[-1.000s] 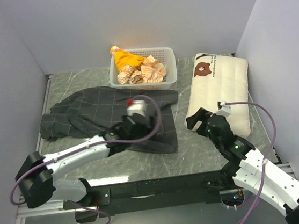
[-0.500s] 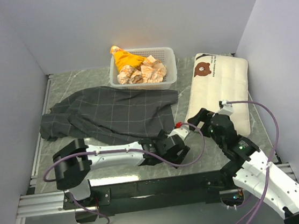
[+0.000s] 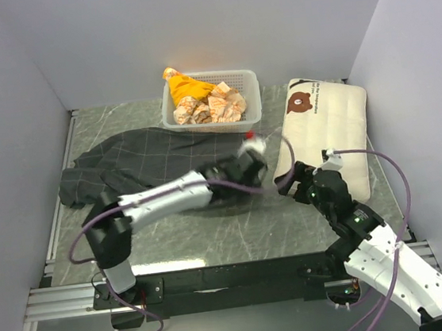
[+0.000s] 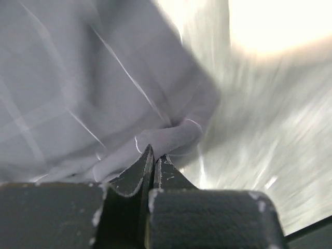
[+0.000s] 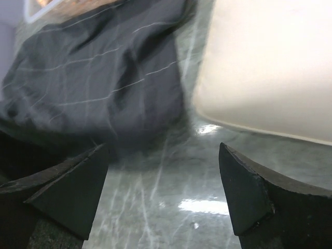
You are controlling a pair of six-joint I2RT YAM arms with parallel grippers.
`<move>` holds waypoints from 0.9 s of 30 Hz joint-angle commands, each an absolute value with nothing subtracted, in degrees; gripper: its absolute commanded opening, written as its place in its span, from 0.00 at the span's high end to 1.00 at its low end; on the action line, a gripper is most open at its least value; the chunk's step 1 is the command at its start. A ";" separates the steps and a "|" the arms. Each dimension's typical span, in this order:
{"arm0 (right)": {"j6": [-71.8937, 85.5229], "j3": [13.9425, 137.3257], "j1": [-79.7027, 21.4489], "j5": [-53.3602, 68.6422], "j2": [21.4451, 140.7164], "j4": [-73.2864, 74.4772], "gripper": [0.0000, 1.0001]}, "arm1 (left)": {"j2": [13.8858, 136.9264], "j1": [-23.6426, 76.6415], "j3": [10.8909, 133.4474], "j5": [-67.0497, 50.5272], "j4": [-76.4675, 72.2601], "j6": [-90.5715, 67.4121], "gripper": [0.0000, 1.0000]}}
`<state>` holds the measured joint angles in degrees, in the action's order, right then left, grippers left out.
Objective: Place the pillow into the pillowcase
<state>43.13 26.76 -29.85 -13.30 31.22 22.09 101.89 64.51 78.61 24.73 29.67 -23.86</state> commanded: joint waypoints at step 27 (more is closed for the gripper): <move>43.85 46.04 -59.50 -16.70 85.56 -15.55 0.04 | 89.74 47.73 133.43 26.28 24.00 -27.42 0.99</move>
<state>42.54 40.45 -58.74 -13.58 77.47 -8.47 90.61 49.50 131.90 26.70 27.16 -27.70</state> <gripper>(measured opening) 0.953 0.023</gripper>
